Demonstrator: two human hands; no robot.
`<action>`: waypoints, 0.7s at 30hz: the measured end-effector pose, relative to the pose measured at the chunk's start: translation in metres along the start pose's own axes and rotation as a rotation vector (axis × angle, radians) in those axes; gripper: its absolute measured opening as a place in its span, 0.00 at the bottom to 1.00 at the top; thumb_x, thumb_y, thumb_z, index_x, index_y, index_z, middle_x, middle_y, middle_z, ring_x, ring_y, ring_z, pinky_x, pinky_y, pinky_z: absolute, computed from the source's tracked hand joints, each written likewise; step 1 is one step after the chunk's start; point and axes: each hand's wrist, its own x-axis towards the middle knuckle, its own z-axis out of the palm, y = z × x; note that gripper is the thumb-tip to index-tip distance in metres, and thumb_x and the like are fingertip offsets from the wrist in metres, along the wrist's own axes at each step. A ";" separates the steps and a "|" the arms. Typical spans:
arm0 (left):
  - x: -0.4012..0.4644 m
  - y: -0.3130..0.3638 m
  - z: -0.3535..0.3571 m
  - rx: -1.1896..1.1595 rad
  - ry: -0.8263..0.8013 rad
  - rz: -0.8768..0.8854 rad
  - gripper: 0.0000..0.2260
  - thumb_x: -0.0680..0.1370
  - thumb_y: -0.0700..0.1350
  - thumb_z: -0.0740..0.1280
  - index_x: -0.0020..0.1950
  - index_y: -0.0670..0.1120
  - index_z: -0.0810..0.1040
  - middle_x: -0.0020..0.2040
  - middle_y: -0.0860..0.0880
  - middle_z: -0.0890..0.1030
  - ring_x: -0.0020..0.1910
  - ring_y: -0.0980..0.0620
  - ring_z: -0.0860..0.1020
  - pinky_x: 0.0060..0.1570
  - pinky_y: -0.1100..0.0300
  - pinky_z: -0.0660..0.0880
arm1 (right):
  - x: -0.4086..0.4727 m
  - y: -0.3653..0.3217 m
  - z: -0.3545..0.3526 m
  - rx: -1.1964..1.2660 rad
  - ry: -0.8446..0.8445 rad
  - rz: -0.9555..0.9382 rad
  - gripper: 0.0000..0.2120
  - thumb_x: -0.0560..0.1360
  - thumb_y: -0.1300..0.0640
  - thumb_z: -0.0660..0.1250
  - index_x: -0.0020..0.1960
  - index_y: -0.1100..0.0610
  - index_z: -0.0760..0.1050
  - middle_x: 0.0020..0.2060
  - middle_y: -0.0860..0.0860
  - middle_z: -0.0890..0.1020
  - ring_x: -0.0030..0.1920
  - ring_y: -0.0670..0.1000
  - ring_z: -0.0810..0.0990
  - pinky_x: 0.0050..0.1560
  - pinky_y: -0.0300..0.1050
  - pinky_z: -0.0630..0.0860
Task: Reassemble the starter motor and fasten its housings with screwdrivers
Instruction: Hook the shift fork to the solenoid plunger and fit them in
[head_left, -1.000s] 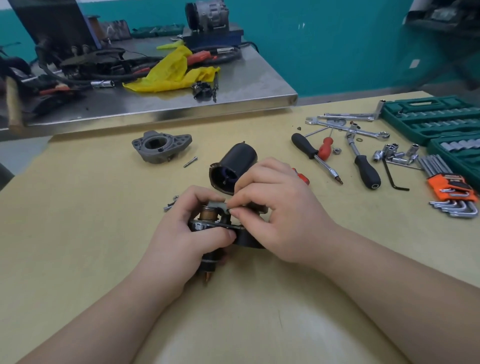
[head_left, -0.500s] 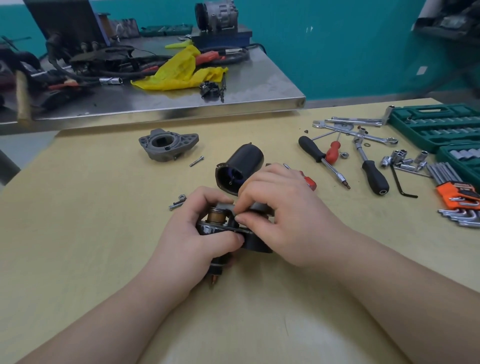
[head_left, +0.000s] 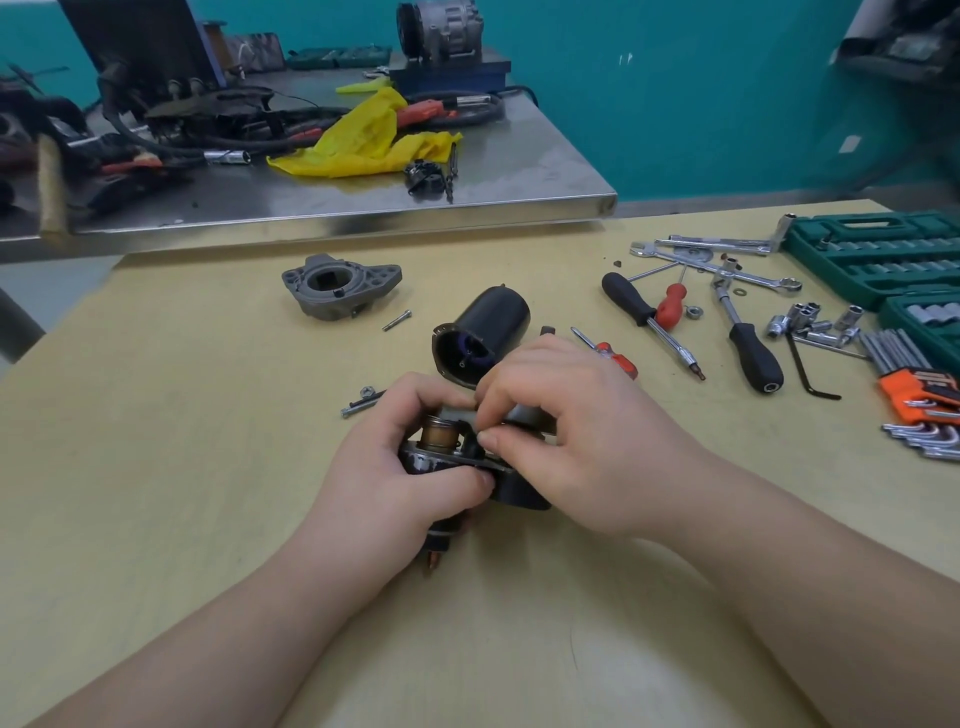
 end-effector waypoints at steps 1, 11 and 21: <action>0.000 0.000 0.000 0.006 0.000 0.002 0.22 0.62 0.46 0.78 0.55 0.53 0.81 0.46 0.47 0.83 0.39 0.48 0.80 0.40 0.44 0.81 | 0.000 0.001 0.000 0.014 0.008 -0.002 0.02 0.77 0.60 0.76 0.46 0.54 0.84 0.45 0.47 0.84 0.55 0.52 0.79 0.58 0.57 0.75; -0.001 0.004 0.003 0.019 -0.001 0.028 0.17 0.62 0.45 0.77 0.50 0.56 0.81 0.42 0.51 0.82 0.37 0.51 0.79 0.37 0.50 0.78 | -0.002 0.001 0.004 -0.019 0.019 -0.026 0.03 0.77 0.61 0.75 0.46 0.55 0.82 0.44 0.48 0.84 0.53 0.53 0.79 0.54 0.55 0.76; -0.001 0.004 0.003 0.035 0.006 0.034 0.17 0.65 0.39 0.77 0.49 0.56 0.81 0.41 0.52 0.82 0.36 0.53 0.78 0.34 0.59 0.77 | -0.001 0.004 0.003 -0.039 -0.022 -0.026 0.04 0.79 0.59 0.73 0.47 0.52 0.80 0.44 0.44 0.81 0.53 0.49 0.76 0.54 0.47 0.74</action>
